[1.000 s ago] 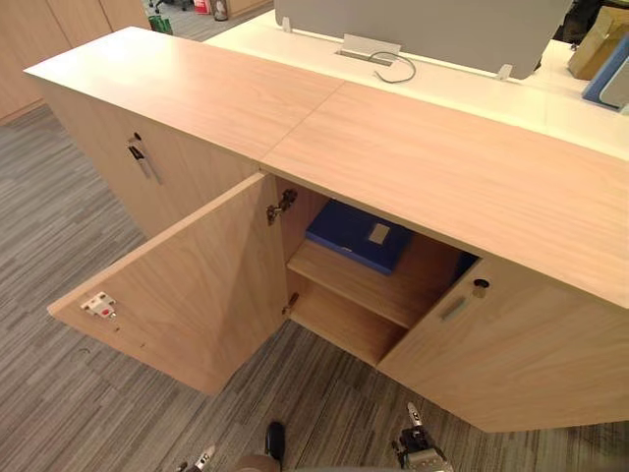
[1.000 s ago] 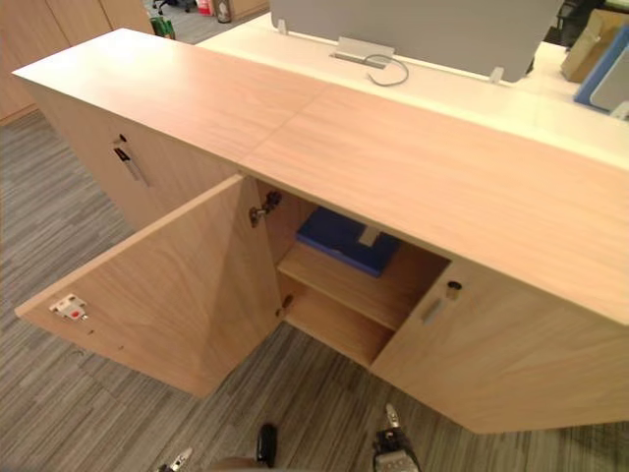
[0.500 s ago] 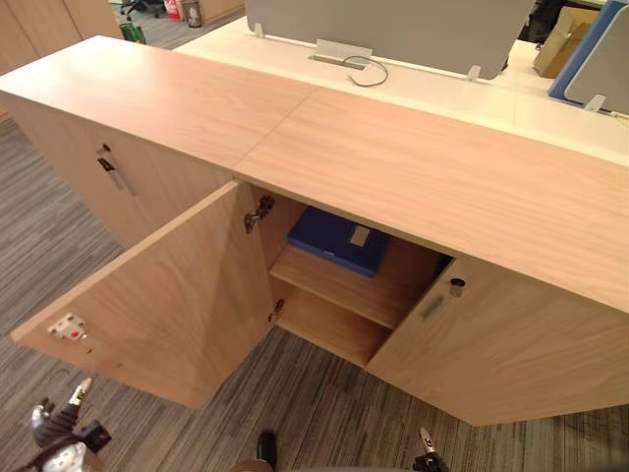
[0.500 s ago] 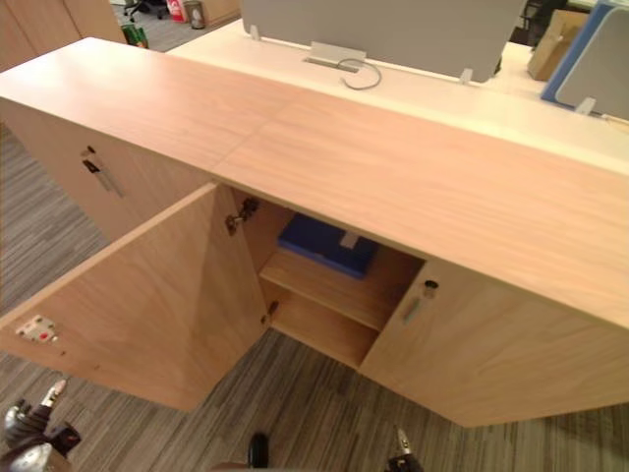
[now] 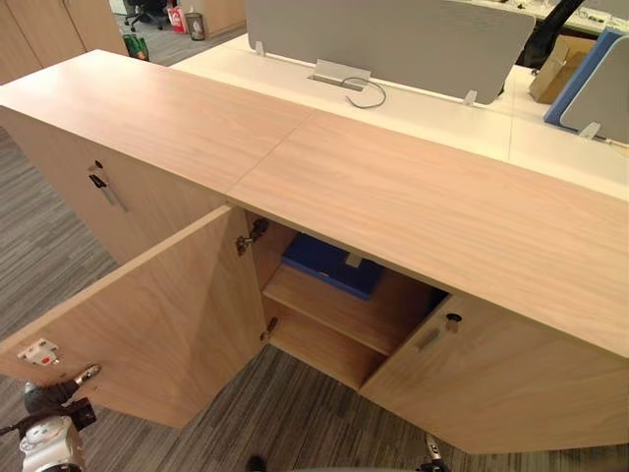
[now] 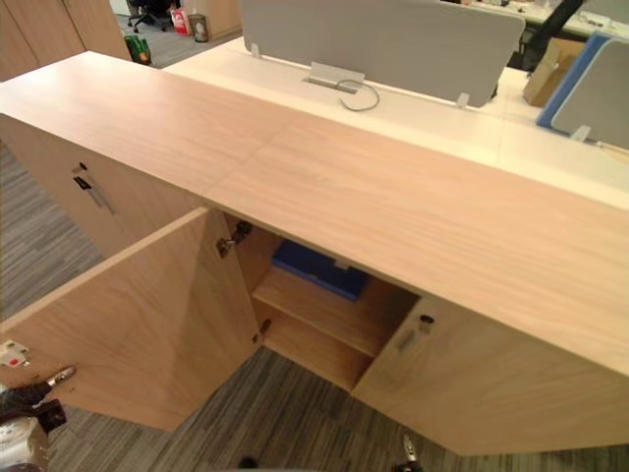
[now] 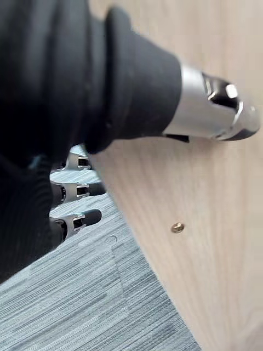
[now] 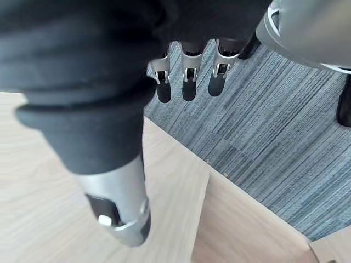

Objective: Walk over to the cabinet, pick up the folder, carry it to the office cabinet, place the folder inside the office cabinet, then close the office cabinet door

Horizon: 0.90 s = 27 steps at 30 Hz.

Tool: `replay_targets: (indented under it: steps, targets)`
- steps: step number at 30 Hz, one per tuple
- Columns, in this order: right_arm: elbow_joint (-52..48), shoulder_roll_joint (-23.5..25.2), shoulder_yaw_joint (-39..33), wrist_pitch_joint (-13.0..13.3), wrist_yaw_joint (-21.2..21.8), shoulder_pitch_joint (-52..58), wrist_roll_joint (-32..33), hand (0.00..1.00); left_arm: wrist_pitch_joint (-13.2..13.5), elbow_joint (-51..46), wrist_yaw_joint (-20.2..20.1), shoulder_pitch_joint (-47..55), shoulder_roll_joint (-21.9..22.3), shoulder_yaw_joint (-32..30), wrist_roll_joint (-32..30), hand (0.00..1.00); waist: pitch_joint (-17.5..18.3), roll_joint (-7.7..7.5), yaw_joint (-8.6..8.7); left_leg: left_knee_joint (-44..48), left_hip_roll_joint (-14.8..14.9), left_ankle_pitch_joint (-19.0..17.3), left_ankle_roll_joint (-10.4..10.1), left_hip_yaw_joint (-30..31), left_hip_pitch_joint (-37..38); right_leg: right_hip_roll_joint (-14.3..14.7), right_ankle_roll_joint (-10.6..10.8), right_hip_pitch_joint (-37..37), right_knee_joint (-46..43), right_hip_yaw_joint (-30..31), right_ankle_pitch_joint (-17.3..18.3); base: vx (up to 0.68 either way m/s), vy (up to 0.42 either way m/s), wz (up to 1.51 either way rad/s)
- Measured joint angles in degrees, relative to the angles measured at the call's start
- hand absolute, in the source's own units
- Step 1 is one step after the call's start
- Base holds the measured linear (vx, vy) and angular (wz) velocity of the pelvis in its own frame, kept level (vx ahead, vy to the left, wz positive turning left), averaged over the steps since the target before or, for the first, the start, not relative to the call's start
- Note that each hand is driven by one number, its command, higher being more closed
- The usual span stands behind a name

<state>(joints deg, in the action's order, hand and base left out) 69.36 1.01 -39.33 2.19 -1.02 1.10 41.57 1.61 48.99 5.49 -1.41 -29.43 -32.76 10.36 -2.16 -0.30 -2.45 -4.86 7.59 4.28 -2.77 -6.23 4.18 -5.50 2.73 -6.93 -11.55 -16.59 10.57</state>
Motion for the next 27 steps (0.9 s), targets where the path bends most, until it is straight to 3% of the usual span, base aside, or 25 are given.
replay_targets:
  steps: [1,2,7,12,16,20,24,27]
  targets:
    - [-0.1,-0.3,0.1,0.0,0.1,0.2,0.0,0.00,-0.1,-0.2,0.2,0.0,-0.3,0.3,1.1,0.00,0.1,-0.72,-0.55,0.0,-0.7,-0.1,-0.3,-0.2,-0.1,0.3,-1.2,0.2,8.5,0.0,-4.9,-0.13,-0.140,0.15]
    - [0.0,-0.8,-0.1,0.0,0.1,0.8,0.0,0.00,-0.1,-0.6,0.3,0.0,0.0,3.0,1.7,0.00,0.2,-0.53,-0.67,0.0,-1.2,-1.3,-2.1,0.9,-0.2,-0.3,0.3,0.7,8.8,-0.4,-6.7,-0.11,-0.093,0.18]
    - [0.1,-2.2,-2.0,-1.0,0.1,1.3,-0.4,0.00,-0.1,-8.9,-1.6,8.1,5.1,11.6,4.3,0.00,0.6,2.25,-2.09,-0.1,-1.7,-0.8,-1.9,1.0,-0.6,-0.6,0.5,0.8,9.6,-0.4,-6.6,-0.08,-0.013,0.04]
    - [0.2,-2.1,-1.7,-1.1,0.0,0.9,-2.3,0.00,-0.1,-15.5,-3.4,13.7,8.4,24.2,9.0,0.00,0.6,2.14,-2.32,-0.1,-2.6,0.7,-1.4,3.6,-3.1,-1.5,0.9,2.0,9.3,-2.1,-6.7,-0.13,0.035,0.26]
    - [0.4,-2.2,0.9,-1.4,-0.2,0.5,-2.3,0.00,-0.2,-18.7,-6.9,17.1,8.3,42.1,12.2,0.00,0.6,2.07,-2.54,-0.3,-4.2,1.9,-0.4,5.5,-4.3,-2.9,2.3,2.3,9.2,-3.6,-6.8,-0.10,0.081,0.25]
    - [1.4,-2.4,3.7,-1.8,-0.5,-1.2,-2.3,0.00,-1.0,-26.8,-13.7,17.1,8.2,58.4,12.9,0.00,0.7,1.53,-1.31,-0.4,-5.5,2.9,0.3,6.2,-5.5,-4.3,3.4,3.1,9.2,-3.8,-7.5,-0.08,0.093,0.09]
    - [2.2,-2.6,5.7,-2.0,-0.9,-1.4,-2.3,0.00,0.7,-37.4,-20.5,12.3,11.4,68.4,16.7,0.00,1.5,0.44,0.19,-0.4,-7.3,3.5,0.7,7.6,-5.5,-5.5,3.9,1.7,10.5,-5.8,-8.9,0.00,0.058,0.17]
    - [2.6,-2.7,5.7,-2.1,-1.3,-1.3,-2.3,0.00,2.4,-39.9,-22.1,8.1,13.5,71.0,16.9,0.00,1.8,0.48,0.66,-0.3,-8.1,4.1,1.4,9.6,-5.5,-5.9,4.3,0.2,11.5,-8.0,-9.2,0.03,0.017,0.38]
